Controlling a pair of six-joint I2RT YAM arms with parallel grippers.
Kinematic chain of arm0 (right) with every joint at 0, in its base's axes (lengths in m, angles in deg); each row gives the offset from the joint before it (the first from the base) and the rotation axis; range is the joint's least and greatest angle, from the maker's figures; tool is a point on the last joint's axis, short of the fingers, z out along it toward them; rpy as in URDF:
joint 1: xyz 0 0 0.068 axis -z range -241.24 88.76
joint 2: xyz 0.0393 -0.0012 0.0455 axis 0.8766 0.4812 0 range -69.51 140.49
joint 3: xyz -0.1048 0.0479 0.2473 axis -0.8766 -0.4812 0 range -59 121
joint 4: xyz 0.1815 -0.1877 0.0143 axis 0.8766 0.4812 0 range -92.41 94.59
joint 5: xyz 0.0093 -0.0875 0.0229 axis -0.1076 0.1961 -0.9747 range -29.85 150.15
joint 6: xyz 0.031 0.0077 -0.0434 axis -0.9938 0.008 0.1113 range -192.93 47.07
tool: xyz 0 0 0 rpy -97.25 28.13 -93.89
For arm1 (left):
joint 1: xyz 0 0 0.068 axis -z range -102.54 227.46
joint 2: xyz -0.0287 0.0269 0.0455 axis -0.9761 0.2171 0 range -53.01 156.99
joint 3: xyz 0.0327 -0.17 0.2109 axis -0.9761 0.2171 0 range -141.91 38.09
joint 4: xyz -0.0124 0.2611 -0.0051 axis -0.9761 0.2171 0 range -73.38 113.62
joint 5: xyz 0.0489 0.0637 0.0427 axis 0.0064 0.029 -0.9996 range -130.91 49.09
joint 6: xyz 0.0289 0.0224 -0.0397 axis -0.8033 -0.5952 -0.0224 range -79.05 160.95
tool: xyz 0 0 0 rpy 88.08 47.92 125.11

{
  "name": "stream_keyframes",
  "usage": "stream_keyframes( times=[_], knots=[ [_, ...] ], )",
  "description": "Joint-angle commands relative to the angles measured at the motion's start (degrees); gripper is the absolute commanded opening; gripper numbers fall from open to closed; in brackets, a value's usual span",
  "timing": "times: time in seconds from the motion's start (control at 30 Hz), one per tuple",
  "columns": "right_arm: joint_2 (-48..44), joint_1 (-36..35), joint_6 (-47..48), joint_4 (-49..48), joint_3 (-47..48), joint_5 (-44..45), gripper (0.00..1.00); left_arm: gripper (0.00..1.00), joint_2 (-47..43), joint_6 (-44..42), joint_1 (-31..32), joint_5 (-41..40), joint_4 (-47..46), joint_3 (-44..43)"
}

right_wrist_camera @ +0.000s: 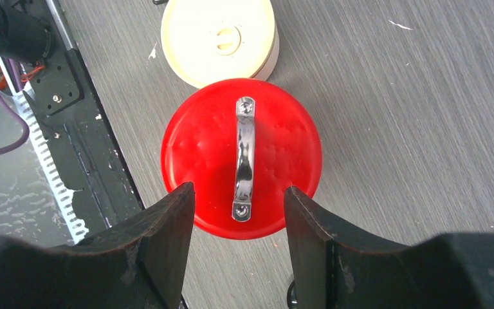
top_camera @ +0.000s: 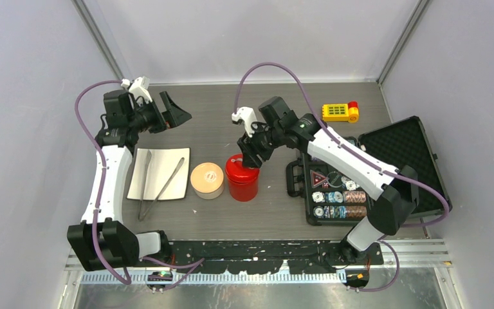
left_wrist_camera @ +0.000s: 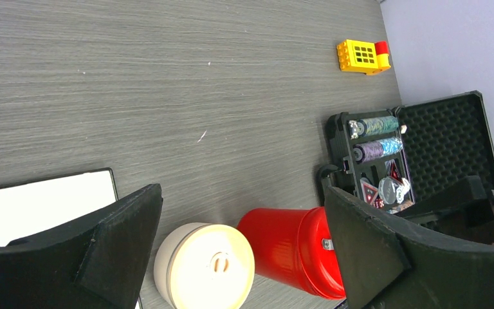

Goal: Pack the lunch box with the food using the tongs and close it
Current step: Move the packing box to the center of the board, then close the box lid on the packing box.

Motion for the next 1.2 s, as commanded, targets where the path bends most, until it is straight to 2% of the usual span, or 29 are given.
stream_keyframes(
  times=[0.0, 0.13, 0.27, 0.4, 0.87, 1.03, 1.17],
  knots=[
    [1.9, 0.1, 0.6, -1.2, 2.8, -0.1, 0.58, 1.0, -0.9, 0.4, -0.3, 0.0, -2.1, -0.3],
    [2.9, 0.1, 1.5, -0.7, 2.7, -2.2, 0.56, 1.0, -0.4, 0.7, -0.3, 0.1, -2.5, -0.6],
    [2.6, 0.1, 2.7, -0.2, 2.8, -4.2, 0.45, 1.0, -0.3, 0.9, -0.3, 0.2, -2.5, -0.6],
    [1.0, -0.1, 3.9, -0.5, 2.0, -5.6, 0.4, 1.0, -0.6, 0.9, -0.3, 0.3, -2.6, -0.2],
    [-2.9, -3.2, 10.3, -3.1, -3.4, -2.5, 0.24, 1.0, -1.4, 0.7, -0.3, 0.2, -2.5, 0.8],
    [-2.0, -3.3, 9.9, -3.4, -3.2, -1.6, 0.22, 1.0, -1.2, 1.1, -0.3, 0.1, -2.6, 0.8],
    [-1.1, -3.3, 9.0, -3.4, -1.7, -0.9, 0.13, 1.0, -1.3, 1.5, -0.3, 0.1, -2.7, 0.8]
  ],
)
